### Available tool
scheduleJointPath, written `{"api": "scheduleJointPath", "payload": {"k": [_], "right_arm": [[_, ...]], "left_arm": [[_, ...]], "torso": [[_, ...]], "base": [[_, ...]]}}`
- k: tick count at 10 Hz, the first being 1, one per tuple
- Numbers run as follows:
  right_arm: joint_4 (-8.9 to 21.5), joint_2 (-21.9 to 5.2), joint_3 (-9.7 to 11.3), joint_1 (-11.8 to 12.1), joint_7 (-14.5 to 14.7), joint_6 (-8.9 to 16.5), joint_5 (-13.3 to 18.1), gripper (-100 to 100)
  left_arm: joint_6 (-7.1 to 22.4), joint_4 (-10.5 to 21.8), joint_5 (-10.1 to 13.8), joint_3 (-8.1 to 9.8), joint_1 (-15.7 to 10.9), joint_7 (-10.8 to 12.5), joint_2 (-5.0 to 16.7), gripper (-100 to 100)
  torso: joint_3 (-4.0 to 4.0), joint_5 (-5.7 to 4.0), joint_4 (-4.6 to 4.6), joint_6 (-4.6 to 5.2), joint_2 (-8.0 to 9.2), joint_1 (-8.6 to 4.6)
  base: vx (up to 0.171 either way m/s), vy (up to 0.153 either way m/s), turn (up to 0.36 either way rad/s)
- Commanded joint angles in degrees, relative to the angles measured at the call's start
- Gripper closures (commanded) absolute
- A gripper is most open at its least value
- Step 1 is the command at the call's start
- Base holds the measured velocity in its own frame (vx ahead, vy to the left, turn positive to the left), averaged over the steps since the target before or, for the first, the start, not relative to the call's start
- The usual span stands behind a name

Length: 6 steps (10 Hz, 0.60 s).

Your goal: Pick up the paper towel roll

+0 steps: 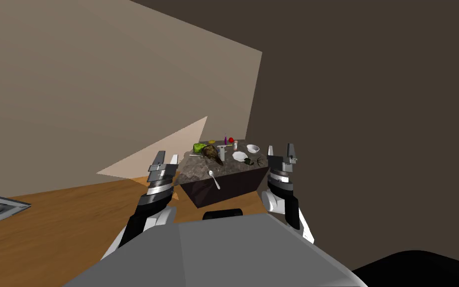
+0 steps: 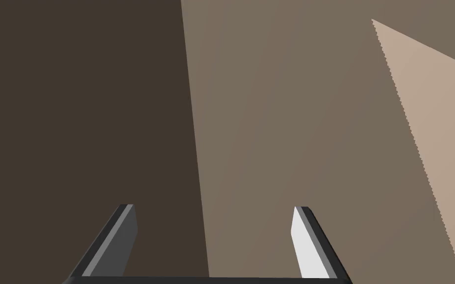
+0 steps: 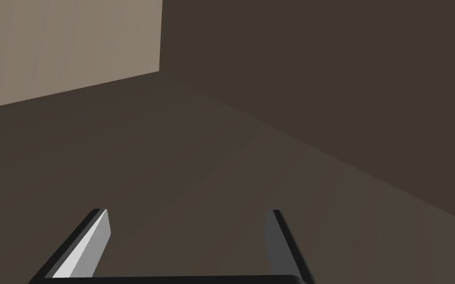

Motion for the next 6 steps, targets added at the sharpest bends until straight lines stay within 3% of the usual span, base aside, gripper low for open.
{"api": "scheduleJointPath", "payload": {"k": [1, 6], "right_arm": [[0.0, 0.0, 0.0, 0.0, 0.0, 0.0, 0.0, 0], [0.0, 0.0, 0.0, 0.0, 0.0, 0.0, 0.0, 0]], "left_arm": [[0.5, 0.9, -0.5, -0.13, -0.4, -0.6, 2.7, -100], [2.6, 4.6, -2.5, -0.90, -2.0, -3.2, 7.9, -100]], "torso": [[0.00, 0.00, 0.00, 0.00, 0.00, 0.00], [0.14, -0.05, 0.05, 0.01, 0.25, -0.25]], "base": [[-0.025, -0.023, 0.016], [-0.060, -0.062, 0.029]]}}
